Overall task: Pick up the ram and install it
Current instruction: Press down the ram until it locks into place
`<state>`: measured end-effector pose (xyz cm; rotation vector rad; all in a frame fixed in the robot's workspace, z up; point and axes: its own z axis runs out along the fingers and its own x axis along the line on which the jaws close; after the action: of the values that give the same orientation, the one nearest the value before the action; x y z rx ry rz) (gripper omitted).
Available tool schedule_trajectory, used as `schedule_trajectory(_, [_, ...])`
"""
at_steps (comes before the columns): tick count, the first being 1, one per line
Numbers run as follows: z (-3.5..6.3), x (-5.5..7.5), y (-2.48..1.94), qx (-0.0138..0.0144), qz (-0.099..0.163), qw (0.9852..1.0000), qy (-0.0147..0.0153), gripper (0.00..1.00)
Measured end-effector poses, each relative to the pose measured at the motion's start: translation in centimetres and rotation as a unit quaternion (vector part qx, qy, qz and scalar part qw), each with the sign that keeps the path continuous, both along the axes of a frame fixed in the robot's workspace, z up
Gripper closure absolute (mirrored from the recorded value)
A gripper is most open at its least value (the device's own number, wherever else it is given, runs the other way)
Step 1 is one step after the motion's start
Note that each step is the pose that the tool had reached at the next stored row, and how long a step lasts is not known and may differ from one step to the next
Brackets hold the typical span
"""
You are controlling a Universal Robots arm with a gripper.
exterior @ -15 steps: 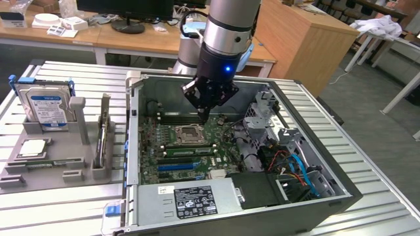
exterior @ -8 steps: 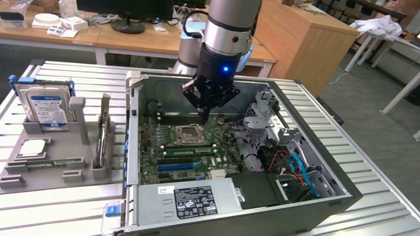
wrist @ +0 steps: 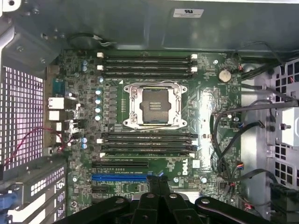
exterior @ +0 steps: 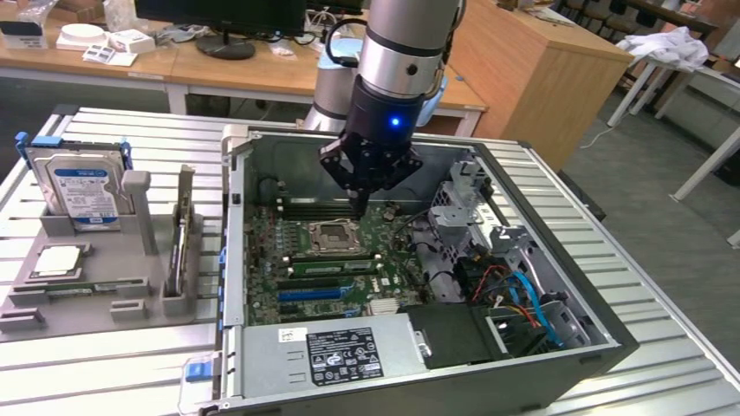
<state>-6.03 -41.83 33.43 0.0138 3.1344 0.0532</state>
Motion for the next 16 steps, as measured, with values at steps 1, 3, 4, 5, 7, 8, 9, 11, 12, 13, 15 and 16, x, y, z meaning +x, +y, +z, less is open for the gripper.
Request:
schedule_trajectory(1, [0.0, 0.0, 0.0, 0.0001, -0.001, 1.0, 0.0022, 0.89])
schedule_trajectory(3, [-0.01, 0.0, 0.0, 0.0007, -0.003, 1.0, 0.0093, 0.89])
schedule_trajectory(4, [0.0, 0.0, 0.0, 0.0006, -0.004, 0.9999, 0.0119, 0.89])
schedule_trajectory(5, [0.0, 0.0, 0.0, 0.0006, -0.004, 0.9999, 0.0119, 0.89])
schedule_trajectory(7, [0.0, 0.0, 0.0, 0.0006, -0.004, 0.9999, 0.0119, 0.89])
schedule_trajectory(8, [0.0, 0.0, 0.0, 0.0007, -0.004, 0.9999, 0.012, 0.89])
schedule_trajectory(9, [0.01, 0.0, 0.0, 0.0006, -0.004, 0.9999, 0.0121, 0.89])
schedule_trajectory(11, [0.03, 0.03, 0.05, 0.0007, -0.004, 0.9999, 0.0122, 0.89])
schedule_trajectory(12, [0.05, 0.05, 0.09, 0.0007, -0.004, 0.9999, 0.0122, 0.89])
schedule_trajectory(13, [0.09, 0.06, 0.11, 0.0006, -0.004, 0.9999, 0.0122, 0.89])
schedule_trajectory(15, [0.1, 0.06, 0.12, 0.0008, -0.004, 0.9999, 0.0122, 0.89])
schedule_trajectory(16, [0.1, 0.06, 0.12, 0.0008, -0.003, 0.9999, 0.0122, 0.89])
